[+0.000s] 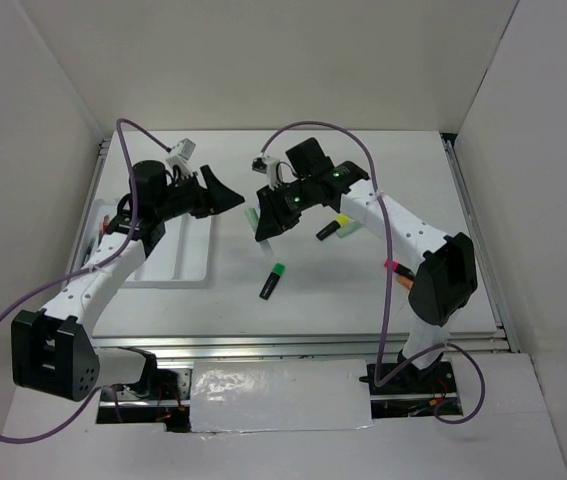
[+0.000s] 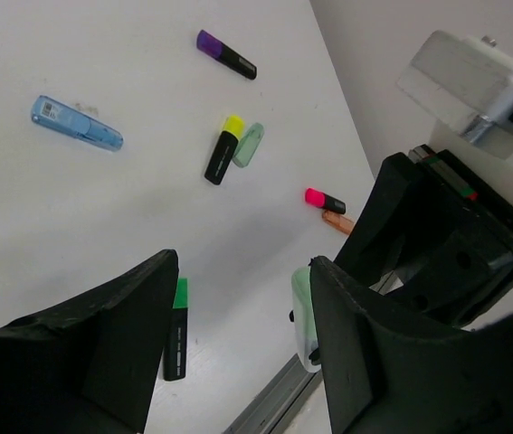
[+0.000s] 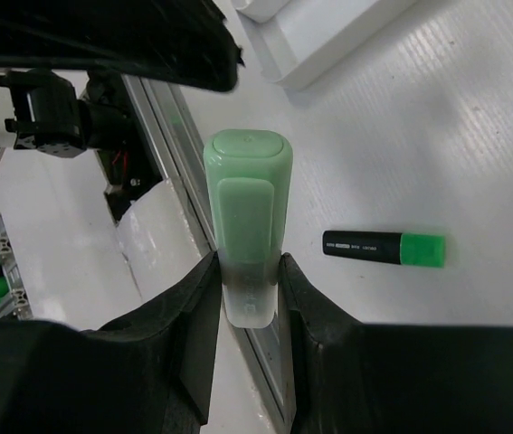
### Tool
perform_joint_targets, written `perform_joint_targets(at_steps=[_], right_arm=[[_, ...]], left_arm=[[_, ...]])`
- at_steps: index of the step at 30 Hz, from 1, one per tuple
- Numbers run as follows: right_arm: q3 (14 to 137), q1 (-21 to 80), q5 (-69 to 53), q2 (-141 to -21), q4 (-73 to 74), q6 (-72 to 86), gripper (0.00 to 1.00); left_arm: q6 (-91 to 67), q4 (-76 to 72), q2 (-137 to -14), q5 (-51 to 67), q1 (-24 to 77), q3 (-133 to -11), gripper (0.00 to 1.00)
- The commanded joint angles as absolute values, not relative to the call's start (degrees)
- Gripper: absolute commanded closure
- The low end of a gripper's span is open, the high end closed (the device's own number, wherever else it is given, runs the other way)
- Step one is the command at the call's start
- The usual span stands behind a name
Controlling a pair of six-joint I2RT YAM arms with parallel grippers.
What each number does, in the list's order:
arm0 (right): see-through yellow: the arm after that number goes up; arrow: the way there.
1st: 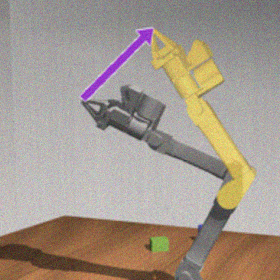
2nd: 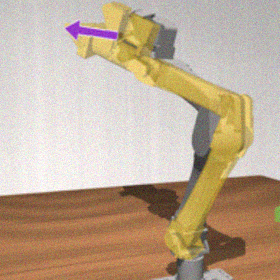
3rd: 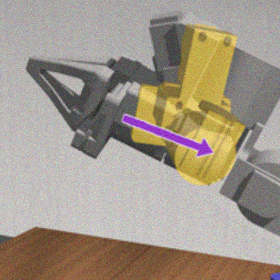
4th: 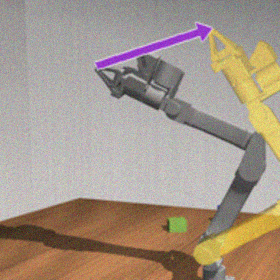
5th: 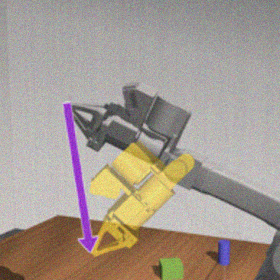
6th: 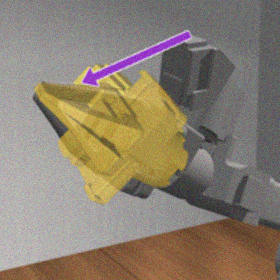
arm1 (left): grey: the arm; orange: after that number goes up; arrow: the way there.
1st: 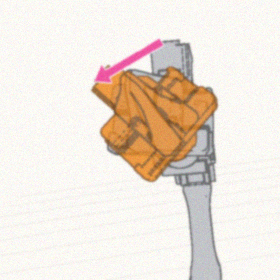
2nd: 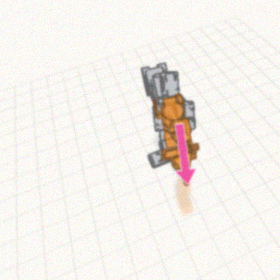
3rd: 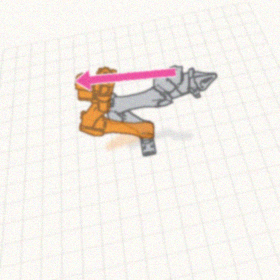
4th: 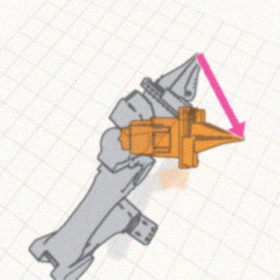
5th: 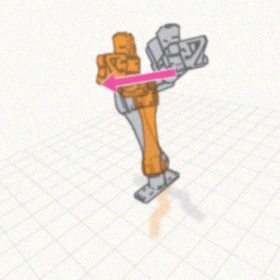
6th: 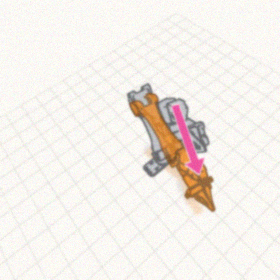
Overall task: Sort the stationery into containers
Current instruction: Pass the stationery from the right arm to the left
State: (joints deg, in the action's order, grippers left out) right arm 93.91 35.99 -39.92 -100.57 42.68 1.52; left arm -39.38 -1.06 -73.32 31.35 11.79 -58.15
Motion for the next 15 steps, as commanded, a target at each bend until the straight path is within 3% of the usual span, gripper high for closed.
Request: perform_joint_targets(at_steps=[1,15], right_arm=[[98.4,37.4,-37.0,-101.4,40.5,2.9,1.00],[103.5,39.6,-33.4,-106.2,41.7,3.6,1.00]], left_arm=[[-40.3,-4.0,-71.8,31.8,12.6,-57.7,0.28],[-40.0,-4.3,-70.6,31.8,14.9,-53.6,0.30]])
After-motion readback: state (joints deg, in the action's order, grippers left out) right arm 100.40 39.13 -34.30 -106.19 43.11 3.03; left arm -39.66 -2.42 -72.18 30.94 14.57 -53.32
